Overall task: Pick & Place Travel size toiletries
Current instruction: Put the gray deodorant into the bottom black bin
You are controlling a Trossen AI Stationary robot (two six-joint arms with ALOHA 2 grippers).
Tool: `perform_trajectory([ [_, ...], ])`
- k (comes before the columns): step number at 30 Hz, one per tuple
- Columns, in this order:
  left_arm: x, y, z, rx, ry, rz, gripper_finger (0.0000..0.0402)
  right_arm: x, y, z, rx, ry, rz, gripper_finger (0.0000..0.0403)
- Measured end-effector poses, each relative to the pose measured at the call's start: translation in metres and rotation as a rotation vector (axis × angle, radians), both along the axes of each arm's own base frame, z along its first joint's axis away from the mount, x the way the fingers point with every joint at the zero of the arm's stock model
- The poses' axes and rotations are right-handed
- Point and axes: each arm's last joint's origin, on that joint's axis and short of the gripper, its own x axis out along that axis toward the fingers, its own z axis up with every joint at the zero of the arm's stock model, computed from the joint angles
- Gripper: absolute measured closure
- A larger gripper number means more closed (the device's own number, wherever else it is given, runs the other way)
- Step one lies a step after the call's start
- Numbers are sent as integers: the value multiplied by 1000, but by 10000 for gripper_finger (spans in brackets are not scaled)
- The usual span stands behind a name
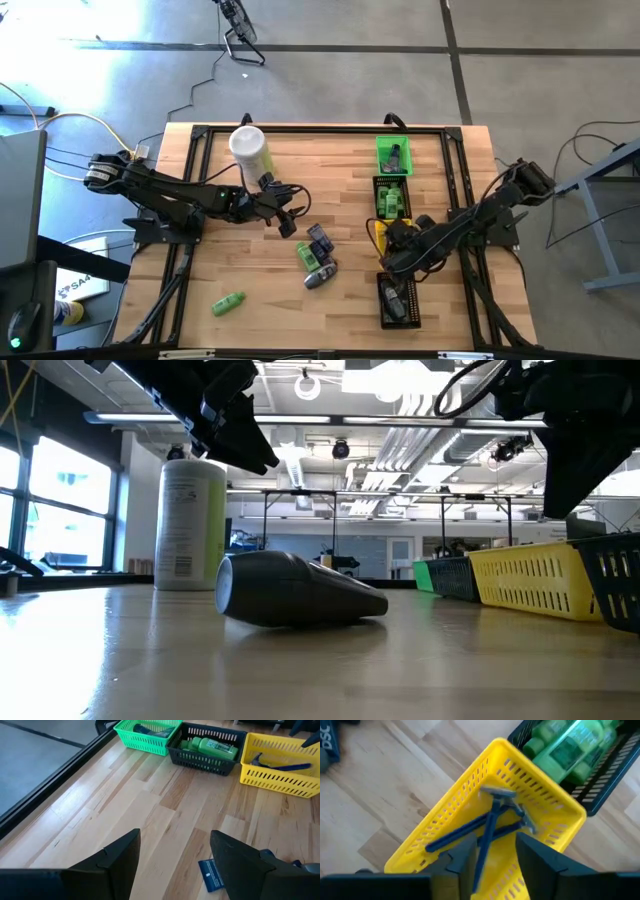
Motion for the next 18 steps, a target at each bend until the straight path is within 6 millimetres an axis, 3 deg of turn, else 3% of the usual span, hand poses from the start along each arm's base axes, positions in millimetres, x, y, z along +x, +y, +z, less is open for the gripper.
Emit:
perform_trajectory([
  [6, 0, 0, 0, 0, 0, 0, 167, 5, 1, 1, -79, -49, 111, 258],
  [18, 5, -1, -8, -8, 24, 7, 167, 47, 26, 18, -119, -348, 648, 357],
])
